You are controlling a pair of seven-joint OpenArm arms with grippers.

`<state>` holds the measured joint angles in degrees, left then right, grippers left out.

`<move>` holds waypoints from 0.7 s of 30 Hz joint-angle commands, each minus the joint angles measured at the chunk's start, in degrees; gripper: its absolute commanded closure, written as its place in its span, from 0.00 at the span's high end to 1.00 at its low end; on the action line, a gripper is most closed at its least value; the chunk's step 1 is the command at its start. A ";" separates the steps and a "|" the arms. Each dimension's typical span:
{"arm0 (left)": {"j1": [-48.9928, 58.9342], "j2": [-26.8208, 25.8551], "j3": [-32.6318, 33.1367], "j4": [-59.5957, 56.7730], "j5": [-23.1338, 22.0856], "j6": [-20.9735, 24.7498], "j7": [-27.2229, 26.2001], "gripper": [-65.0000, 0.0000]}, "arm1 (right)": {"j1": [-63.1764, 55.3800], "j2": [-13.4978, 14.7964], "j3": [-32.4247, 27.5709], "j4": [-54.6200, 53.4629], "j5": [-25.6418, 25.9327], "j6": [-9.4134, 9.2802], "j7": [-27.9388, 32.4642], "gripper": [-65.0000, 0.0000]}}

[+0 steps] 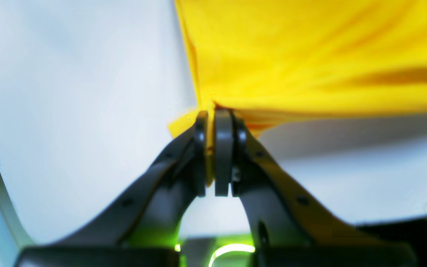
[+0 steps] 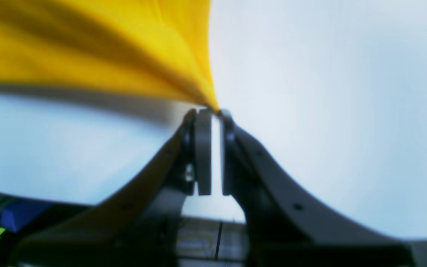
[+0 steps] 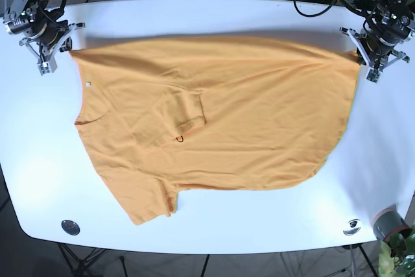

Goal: Fold the T-shirt properly
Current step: 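Lay the T-shirt flat and open both grippers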

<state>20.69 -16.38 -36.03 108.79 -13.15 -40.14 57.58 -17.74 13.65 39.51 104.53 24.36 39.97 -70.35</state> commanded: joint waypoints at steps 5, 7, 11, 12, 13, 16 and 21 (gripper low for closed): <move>2.04 0.07 -2.25 0.97 0.00 0.14 -0.75 0.00 | -2.70 0.72 0.45 1.18 1.09 0.03 1.12 0.04; 2.13 0.07 -2.34 0.88 0.00 0.14 -0.75 0.00 | -3.05 0.02 0.45 1.18 1.09 0.03 1.12 0.04; 2.13 0.07 -1.99 0.88 0.09 0.14 -0.40 0.04 | -3.05 -1.65 2.47 3.29 0.74 0.03 1.12 0.15; 2.13 0.07 -1.90 0.88 0.09 0.14 -0.31 0.11 | -2.88 -2.09 3.00 4.08 0.74 0.03 1.12 0.23; 2.13 -0.01 -1.90 0.88 0.09 0.14 -0.31 0.19 | -2.70 -2.70 3.44 4.70 0.65 0.03 1.12 0.31; 2.13 -0.01 -1.99 0.88 0.09 0.14 -0.31 0.41 | -0.59 -2.62 3.53 4.96 0.83 0.03 1.12 0.57; 1.33 -0.19 -1.99 1.05 -0.26 0.14 -0.31 0.61 | 4.68 -2.62 3.17 4.44 0.56 0.03 1.12 0.85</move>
<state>22.44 -15.46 -37.74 108.79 -12.91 -40.14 57.69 -14.11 10.15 42.54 107.94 24.27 40.05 -70.22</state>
